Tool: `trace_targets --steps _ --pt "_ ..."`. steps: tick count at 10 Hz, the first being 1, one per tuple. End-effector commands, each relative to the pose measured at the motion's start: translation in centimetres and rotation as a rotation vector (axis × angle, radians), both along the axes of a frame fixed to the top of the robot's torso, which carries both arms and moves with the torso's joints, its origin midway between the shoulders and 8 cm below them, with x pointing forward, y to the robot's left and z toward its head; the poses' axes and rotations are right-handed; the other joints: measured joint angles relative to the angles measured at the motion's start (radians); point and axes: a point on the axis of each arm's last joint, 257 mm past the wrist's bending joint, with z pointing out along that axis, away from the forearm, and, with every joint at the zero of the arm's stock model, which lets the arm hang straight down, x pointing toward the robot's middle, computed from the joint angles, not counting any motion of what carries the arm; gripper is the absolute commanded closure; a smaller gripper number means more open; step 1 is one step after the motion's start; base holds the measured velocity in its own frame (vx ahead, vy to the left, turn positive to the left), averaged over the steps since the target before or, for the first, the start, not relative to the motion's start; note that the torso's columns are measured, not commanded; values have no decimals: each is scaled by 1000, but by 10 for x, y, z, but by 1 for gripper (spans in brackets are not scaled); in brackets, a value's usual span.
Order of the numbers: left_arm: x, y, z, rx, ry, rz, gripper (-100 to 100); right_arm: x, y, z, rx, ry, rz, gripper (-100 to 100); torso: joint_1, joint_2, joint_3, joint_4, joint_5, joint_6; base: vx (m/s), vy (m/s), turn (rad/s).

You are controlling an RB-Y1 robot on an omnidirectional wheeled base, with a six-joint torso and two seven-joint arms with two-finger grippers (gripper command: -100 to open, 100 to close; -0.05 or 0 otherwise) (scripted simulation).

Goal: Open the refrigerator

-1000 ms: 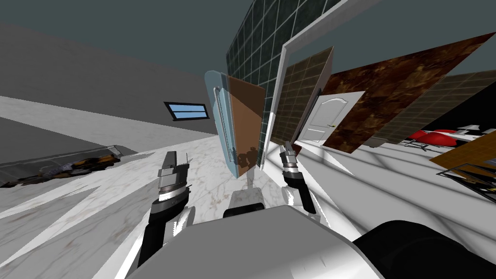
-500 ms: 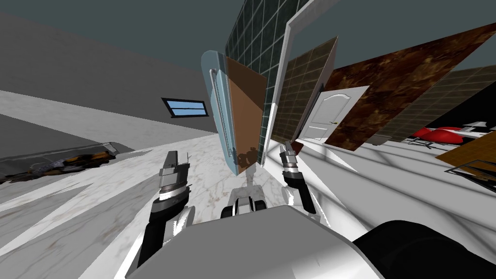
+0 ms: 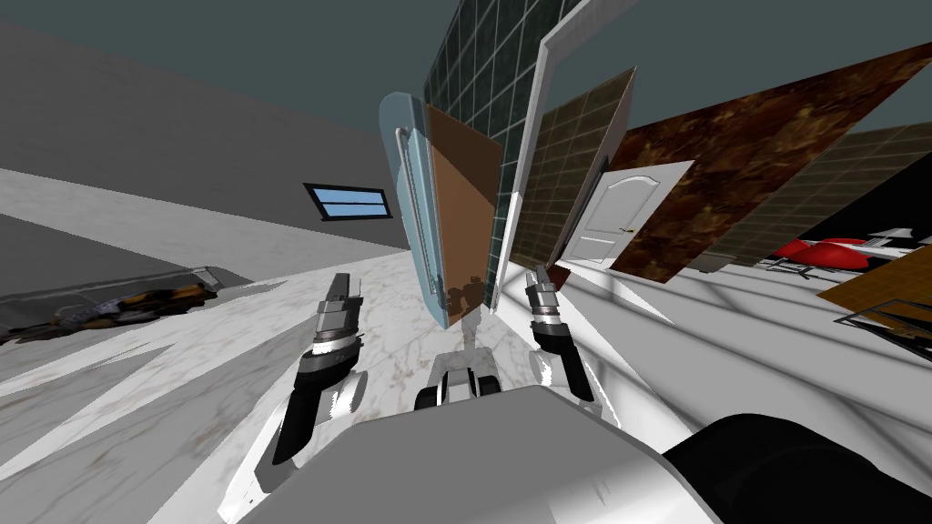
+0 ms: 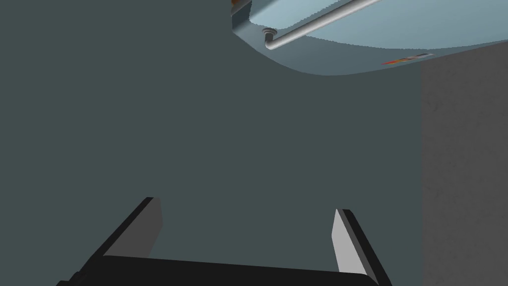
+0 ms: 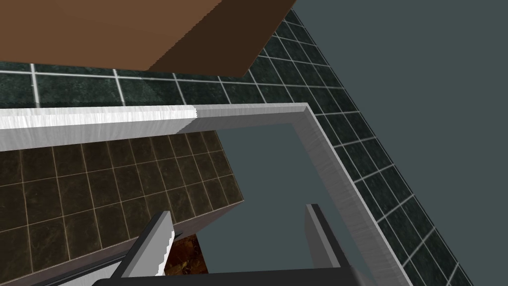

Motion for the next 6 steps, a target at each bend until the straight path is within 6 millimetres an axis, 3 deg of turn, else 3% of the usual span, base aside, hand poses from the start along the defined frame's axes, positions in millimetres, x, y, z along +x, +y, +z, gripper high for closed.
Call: trace_targets --steps 1,6 --pt "15 2 9 28 -8 11 -100 0 0 0 0 0 0 0 -1 0 0 0 0 0 2 19 2" --pt "50 8 19 64 -7 50 -100 0 0 0 0 0 0 0 0 0 0 0 0 0 3 18 1"
